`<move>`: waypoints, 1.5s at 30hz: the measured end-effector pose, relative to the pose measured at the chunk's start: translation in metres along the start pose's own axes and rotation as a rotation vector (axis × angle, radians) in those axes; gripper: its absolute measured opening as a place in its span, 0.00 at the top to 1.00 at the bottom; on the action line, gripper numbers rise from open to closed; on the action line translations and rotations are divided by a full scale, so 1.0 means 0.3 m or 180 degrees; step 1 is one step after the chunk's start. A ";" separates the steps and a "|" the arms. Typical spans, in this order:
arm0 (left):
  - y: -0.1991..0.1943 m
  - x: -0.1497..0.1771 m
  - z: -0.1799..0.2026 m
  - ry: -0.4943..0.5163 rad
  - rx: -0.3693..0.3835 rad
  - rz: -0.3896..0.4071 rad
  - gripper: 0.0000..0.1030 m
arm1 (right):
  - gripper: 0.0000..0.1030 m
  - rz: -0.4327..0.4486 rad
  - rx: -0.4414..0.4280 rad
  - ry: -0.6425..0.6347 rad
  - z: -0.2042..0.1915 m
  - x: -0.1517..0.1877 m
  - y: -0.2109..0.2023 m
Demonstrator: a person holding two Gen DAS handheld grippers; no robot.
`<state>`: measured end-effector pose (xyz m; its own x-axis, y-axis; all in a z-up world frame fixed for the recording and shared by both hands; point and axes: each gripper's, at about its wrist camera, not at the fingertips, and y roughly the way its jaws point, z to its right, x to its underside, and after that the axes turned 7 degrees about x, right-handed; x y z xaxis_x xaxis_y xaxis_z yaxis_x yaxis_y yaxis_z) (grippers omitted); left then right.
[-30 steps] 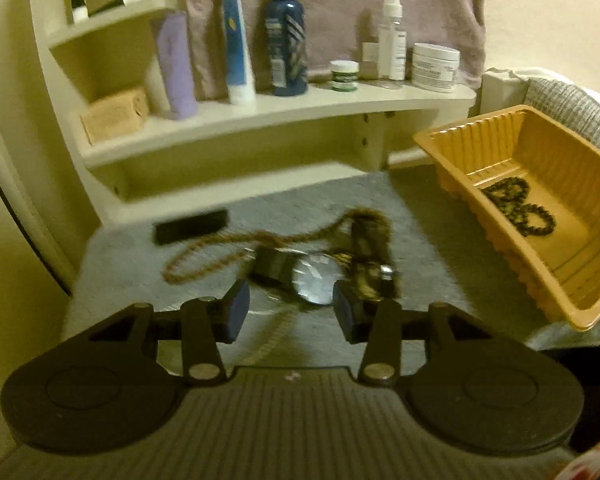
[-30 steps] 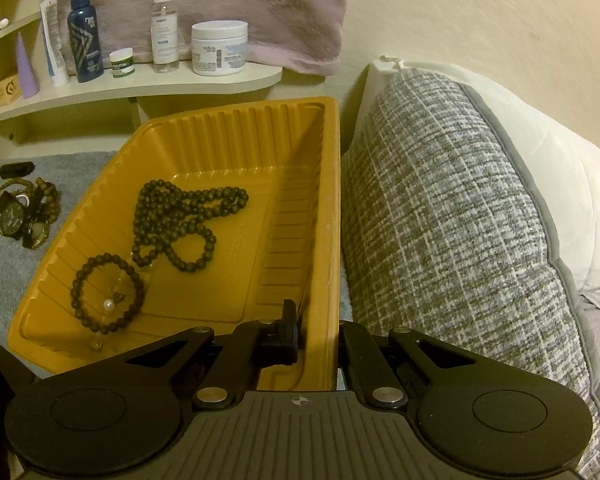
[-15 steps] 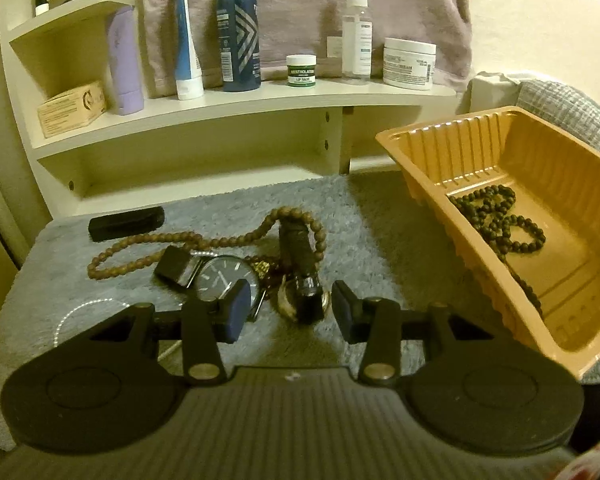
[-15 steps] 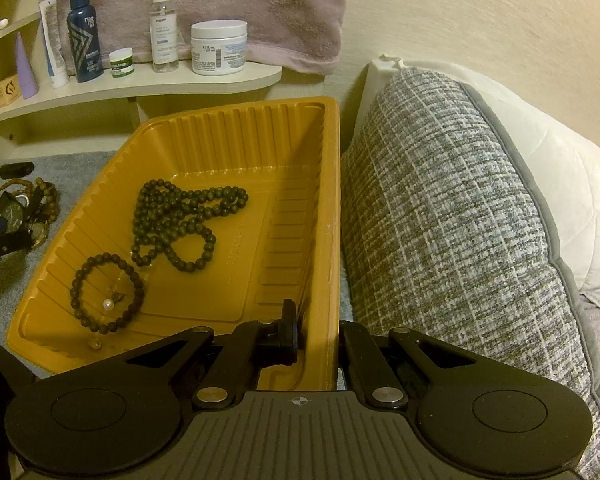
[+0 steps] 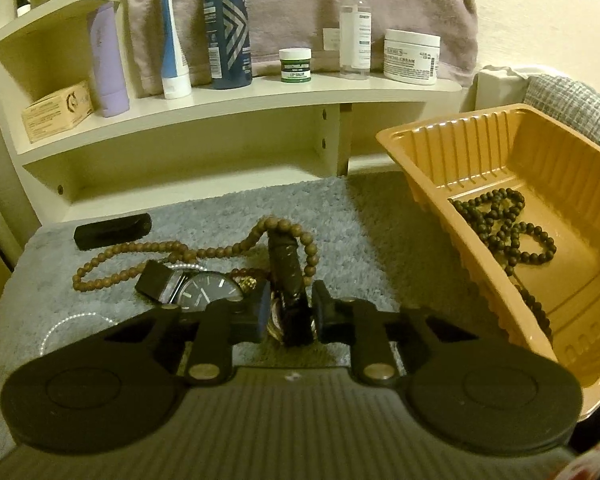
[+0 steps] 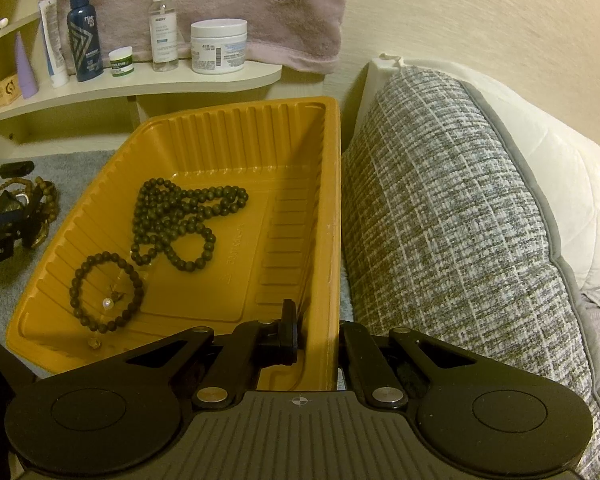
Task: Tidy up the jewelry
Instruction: 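Grasp the black strap bracelet beside the watch with the left gripper, then carry the black bracelet into the orange tray and release it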
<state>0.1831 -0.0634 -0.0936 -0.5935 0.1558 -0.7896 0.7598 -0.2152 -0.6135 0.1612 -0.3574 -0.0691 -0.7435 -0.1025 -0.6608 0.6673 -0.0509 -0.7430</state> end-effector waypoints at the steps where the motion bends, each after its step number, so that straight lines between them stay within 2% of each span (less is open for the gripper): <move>1: 0.002 -0.003 0.002 0.0011 0.0002 -0.0006 0.85 | 0.97 0.0000 0.0001 -0.0001 0.000 0.000 0.000; 17: -0.073 -0.040 -0.014 0.0059 0.0067 -0.0220 0.88 | 0.97 0.0002 -0.0001 -0.0001 0.000 -0.001 -0.001; 29: -0.143 -0.056 -0.013 0.0082 0.0175 -0.0179 0.88 | 0.97 0.0004 0.0000 -0.0008 -0.001 -0.002 -0.001; 36: -0.171 -0.111 0.037 0.0175 0.0406 -0.0025 0.88 | 0.97 0.0006 -0.0001 -0.0009 -0.002 -0.001 -0.003; 45: -0.172 -0.152 0.163 0.0371 0.0785 0.0048 0.88 | 0.97 0.0005 -0.0009 -0.0008 0.000 -0.002 0.000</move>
<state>0.1582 -0.1064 -0.0255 -0.5372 0.2577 -0.8031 0.6721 -0.4445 -0.5922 0.1616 -0.3574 -0.0687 -0.7425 -0.1050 -0.6616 0.6683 -0.0480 -0.7423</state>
